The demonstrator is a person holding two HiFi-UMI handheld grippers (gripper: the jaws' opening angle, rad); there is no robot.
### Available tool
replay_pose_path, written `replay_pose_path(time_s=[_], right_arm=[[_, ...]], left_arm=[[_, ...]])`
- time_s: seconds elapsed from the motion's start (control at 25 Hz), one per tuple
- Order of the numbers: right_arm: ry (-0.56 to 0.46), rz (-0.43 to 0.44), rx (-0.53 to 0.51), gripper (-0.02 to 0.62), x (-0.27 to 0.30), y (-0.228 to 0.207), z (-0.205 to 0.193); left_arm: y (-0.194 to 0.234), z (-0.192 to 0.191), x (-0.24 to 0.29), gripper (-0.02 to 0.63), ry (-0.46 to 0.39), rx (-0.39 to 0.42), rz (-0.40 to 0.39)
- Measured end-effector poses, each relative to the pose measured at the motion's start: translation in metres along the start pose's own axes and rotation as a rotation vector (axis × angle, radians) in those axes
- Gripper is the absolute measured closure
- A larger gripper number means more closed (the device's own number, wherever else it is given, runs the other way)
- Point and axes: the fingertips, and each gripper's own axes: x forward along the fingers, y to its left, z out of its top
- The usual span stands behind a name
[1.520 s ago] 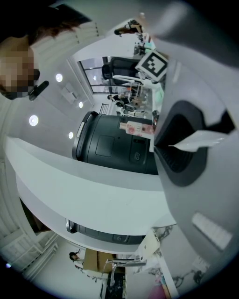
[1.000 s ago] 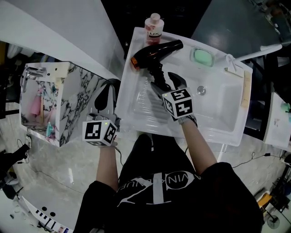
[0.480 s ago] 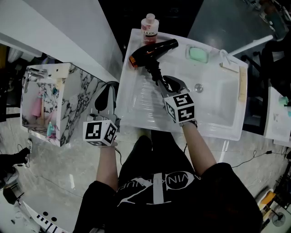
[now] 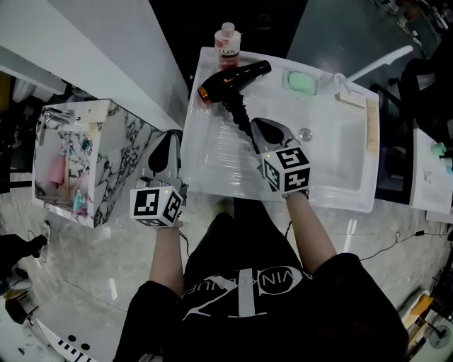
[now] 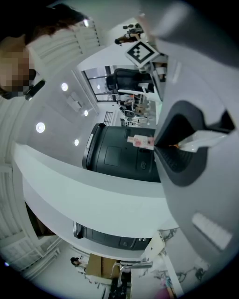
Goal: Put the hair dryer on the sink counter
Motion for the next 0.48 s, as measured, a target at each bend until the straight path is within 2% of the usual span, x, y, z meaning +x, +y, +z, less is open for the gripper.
replay_pose_path(time_s=[0.48], right_arm=[[-0.108,-0.015,0.009,0.592,-0.036,-0.01,0.031]], left_arm=[[-0.009,0.017,-0.001,0.606,-0.031,0.014,-0.012]])
